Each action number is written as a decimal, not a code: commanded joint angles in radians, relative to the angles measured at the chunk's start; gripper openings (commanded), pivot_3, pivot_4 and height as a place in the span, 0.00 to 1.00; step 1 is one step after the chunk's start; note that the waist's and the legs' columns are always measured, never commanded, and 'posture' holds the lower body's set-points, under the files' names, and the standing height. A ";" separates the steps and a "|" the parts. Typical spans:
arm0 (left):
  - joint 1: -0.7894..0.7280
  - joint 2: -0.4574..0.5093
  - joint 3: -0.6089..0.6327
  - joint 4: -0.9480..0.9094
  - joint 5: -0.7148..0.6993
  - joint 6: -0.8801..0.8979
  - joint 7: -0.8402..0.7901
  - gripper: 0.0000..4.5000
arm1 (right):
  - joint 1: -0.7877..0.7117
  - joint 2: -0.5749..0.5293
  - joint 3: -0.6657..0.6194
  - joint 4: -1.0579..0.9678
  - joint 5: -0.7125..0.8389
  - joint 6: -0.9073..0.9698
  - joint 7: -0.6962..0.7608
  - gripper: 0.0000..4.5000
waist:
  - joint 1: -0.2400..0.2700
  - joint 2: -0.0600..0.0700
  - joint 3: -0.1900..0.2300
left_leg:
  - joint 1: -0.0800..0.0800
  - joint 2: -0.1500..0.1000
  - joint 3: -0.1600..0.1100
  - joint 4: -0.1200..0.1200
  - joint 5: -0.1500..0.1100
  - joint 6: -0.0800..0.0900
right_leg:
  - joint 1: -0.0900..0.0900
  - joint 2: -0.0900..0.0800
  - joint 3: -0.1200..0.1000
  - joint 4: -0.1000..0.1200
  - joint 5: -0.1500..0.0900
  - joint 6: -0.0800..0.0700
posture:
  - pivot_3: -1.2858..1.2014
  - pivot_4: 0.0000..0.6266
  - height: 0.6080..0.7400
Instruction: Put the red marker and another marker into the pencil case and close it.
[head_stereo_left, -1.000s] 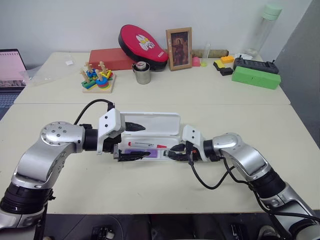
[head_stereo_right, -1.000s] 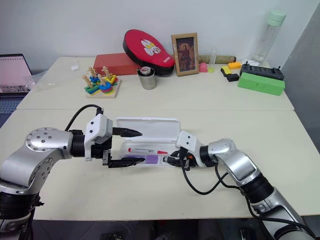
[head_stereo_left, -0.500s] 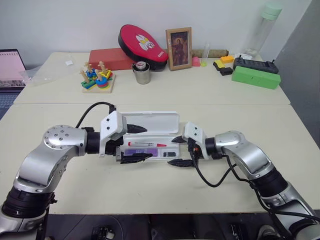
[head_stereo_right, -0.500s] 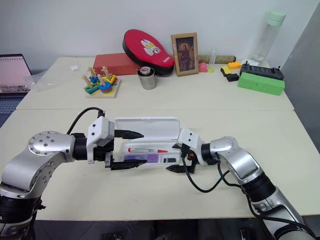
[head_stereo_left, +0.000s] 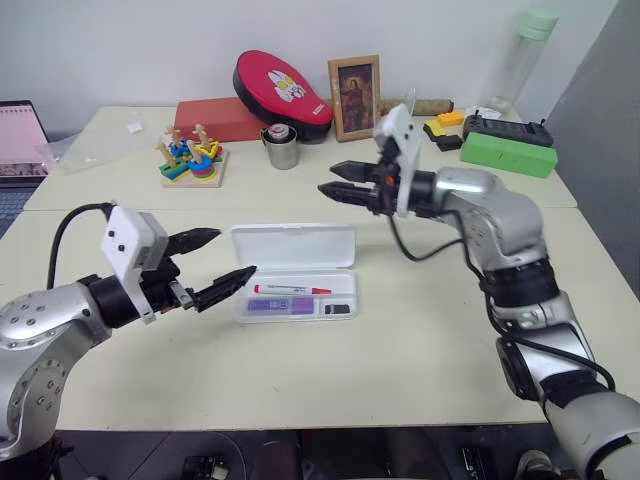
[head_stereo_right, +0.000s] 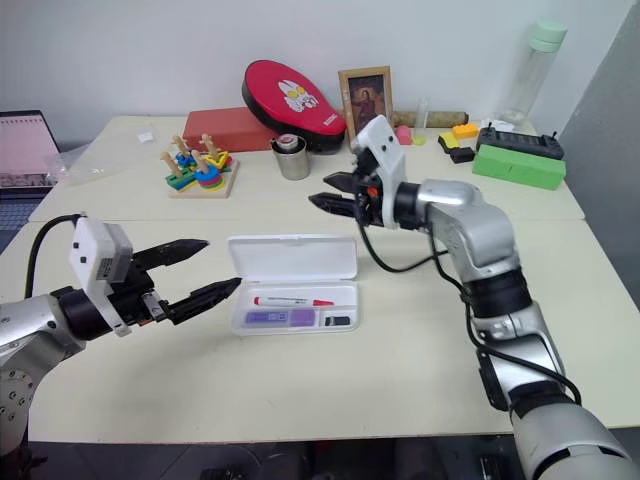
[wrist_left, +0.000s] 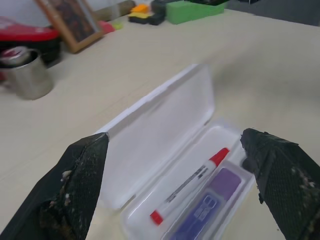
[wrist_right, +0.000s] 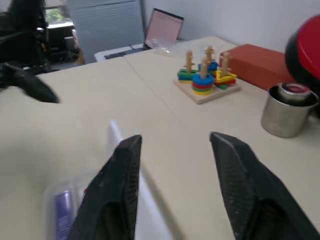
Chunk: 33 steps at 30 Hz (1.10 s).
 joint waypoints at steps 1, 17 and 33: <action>0.054 -0.009 0.105 -0.077 -0.047 0.009 0.036 1.00 | -0.084 0.052 0.050 0.154 -0.101 -0.089 -0.047 0.25 | 0.002 0.000 0.000 | 0.000 0.000 0.000 -0.001 0.000 0.000 | -0.001 0.000 0.000 0.000 0.000 0.000 | 0.52 0.24 1.00; 0.097 0.021 0.146 -0.142 -0.226 0.051 0.108 1.00 | 0.052 0.040 0.271 -0.013 -0.234 -0.177 0.236 0.01 | 0.003 -0.001 0.000 | 0.000 0.000 -0.001 -0.001 0.000 0.000 | 0.000 0.000 -0.001 0.000 0.000 -0.001 | 0.52 0.24 1.00; 0.077 0.088 0.083 -0.102 -0.242 0.036 0.062 1.00 | 0.250 -0.057 0.447 -0.191 -0.338 -0.173 0.325 0.01 | 0.005 -0.002 -0.001 | 0.001 0.000 0.000 -0.001 0.000 0.000 | 0.001 0.000 -0.001 -0.001 -0.001 -0.001 | 0.52 0.24 1.00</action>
